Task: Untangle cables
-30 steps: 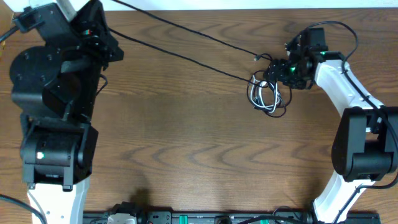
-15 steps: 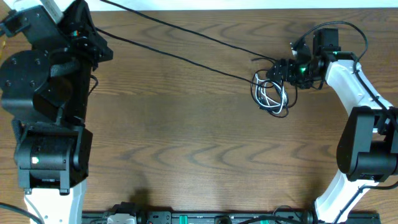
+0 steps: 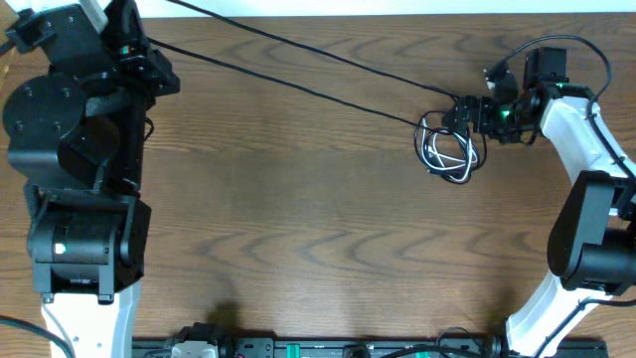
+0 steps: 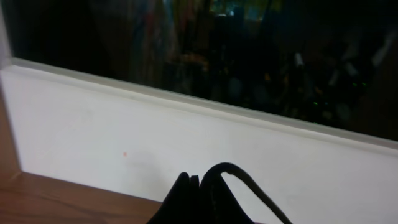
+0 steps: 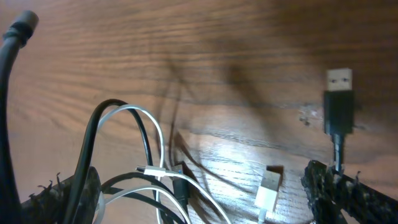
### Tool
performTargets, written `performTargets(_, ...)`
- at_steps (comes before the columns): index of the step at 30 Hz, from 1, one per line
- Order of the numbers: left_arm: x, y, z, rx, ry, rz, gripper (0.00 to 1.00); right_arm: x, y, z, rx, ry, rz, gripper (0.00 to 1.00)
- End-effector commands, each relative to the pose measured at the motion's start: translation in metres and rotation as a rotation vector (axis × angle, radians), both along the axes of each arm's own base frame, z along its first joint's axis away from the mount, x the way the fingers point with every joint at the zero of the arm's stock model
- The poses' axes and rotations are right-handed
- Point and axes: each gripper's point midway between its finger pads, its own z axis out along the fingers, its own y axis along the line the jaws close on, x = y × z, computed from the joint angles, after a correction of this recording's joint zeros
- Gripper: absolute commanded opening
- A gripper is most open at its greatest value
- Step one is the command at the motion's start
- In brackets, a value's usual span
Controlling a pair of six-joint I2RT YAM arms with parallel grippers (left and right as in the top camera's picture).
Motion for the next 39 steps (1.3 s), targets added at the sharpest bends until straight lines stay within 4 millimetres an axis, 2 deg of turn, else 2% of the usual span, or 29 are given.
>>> performTargets(1,-0.025,0.041,0.033,0.011,-0.098,0.205,0.08,0.001,-0.031,-0.006,-0.084,-0.055,0.076,0.99)
performTargets(3,-0.025,0.041,0.033,0.020,-0.099,0.206,0.07,0.003,-0.030,-0.002,-0.080,-0.068,0.088,0.99)
performTargets(5,-0.025,0.041,0.036,0.059,-0.104,0.212,0.08,0.006,-0.049,-0.001,-0.150,-0.043,0.018,0.99)
performTargets(8,-0.029,0.050,0.040,0.065,-0.115,0.268,0.07,0.007,-0.085,-0.002,-0.231,0.030,-0.208,0.99)
performTargets(10,-0.030,0.056,0.041,0.083,-0.117,0.305,0.08,0.007,-0.090,0.001,-0.215,0.038,-0.245,0.99)
performTargets(11,-0.031,0.058,0.041,0.091,-0.116,0.319,0.08,0.008,-0.085,0.003,-0.180,0.031,-0.231,0.99)
performTargets(13,-0.030,0.058,0.041,0.105,-0.111,0.320,0.07,0.011,-0.056,0.018,-0.033,-0.040,-0.082,0.99)
performTargets(15,-0.027,0.053,0.037,0.109,-0.095,0.293,0.08,0.009,-0.014,0.049,0.180,-0.178,0.144,0.99)
performTargets(16,-0.023,0.047,0.033,0.115,-0.082,0.253,0.07,0.008,-0.002,0.064,0.261,-0.227,0.200,0.99)
performTargets(19,-0.009,0.016,0.013,0.125,-0.016,0.064,0.07,0.009,0.016,0.102,0.425,-0.310,0.254,0.99)
performTargets(22,0.004,-0.013,-0.010,0.084,0.060,-0.108,0.07,0.012,0.021,0.118,0.447,-0.305,0.231,0.99)
performTargets(24,0.012,-0.032,-0.025,0.058,0.106,-0.221,0.08,0.015,0.022,0.118,0.417,-0.254,0.169,0.99)
performTargets(26,0.019,-0.052,-0.038,0.021,0.146,-0.338,0.08,0.016,0.019,0.105,0.344,-0.171,0.085,0.99)
performTargets(28,0.026,-0.063,-0.049,-0.031,0.183,-0.402,0.08,0.013,0.020,0.088,0.248,-0.096,0.038,0.99)
performTargets(30,0.034,-0.072,-0.061,-0.085,0.225,-0.452,0.07,0.006,0.031,0.076,0.171,-0.056,0.068,0.99)
performTargets(33,0.041,-0.081,-0.071,-0.110,0.258,-0.494,0.08,0.002,0.045,0.070,0.106,-0.055,0.126,0.99)
performTargets(36,0.045,-0.081,-0.072,-0.109,0.254,-0.495,0.08,0.004,0.051,0.069,0.085,-0.066,0.141,0.99)
performTargets(39,0.045,-0.081,-0.053,-0.092,0.178,-0.498,0.07,0.006,0.051,0.070,0.085,-0.077,0.143,0.99)
